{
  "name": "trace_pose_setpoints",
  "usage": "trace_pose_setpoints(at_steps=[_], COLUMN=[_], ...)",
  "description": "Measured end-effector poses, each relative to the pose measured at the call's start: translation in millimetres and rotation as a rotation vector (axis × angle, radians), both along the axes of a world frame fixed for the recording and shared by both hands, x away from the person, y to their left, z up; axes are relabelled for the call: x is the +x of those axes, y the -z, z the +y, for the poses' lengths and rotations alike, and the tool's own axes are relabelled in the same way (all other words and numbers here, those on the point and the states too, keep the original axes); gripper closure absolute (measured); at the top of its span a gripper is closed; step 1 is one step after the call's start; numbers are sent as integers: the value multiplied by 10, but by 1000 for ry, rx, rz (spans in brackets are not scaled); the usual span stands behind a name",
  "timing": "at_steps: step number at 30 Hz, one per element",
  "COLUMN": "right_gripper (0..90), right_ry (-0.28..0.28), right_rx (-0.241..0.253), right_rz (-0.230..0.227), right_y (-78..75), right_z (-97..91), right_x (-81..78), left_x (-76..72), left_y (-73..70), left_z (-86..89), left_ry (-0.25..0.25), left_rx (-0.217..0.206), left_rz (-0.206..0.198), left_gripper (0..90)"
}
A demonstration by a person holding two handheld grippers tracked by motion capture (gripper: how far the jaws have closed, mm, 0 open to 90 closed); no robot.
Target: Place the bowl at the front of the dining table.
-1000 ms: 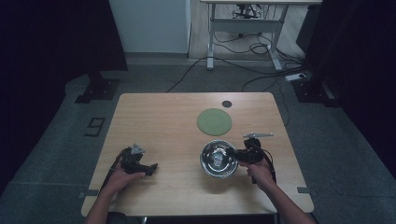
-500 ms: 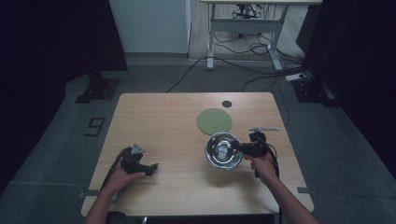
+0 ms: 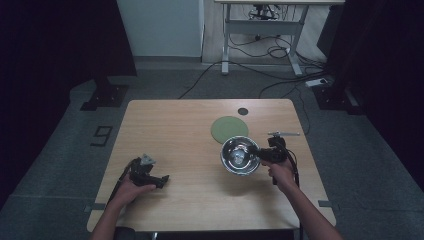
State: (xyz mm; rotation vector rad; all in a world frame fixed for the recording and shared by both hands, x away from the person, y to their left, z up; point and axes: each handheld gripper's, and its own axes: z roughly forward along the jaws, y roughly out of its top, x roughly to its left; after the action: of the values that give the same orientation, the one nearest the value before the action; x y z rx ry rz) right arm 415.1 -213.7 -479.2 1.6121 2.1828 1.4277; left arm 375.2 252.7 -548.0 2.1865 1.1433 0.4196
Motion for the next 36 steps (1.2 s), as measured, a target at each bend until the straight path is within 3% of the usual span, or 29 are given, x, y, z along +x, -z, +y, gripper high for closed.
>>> trace_pose_setpoints(at_steps=[24, 36], right_gripper=[853, 853], right_ry=[32, 65], right_rx=[5, 15], right_rz=[-11, -1], right_y=[-42, 24], right_z=[74, 53], right_x=[205, 305], left_x=[0, 0], left_y=[0, 0], left_z=[0, 0], left_ry=[0, 0], left_rx=[0, 0], left_rz=[0, 0], left_gripper=[0, 0])
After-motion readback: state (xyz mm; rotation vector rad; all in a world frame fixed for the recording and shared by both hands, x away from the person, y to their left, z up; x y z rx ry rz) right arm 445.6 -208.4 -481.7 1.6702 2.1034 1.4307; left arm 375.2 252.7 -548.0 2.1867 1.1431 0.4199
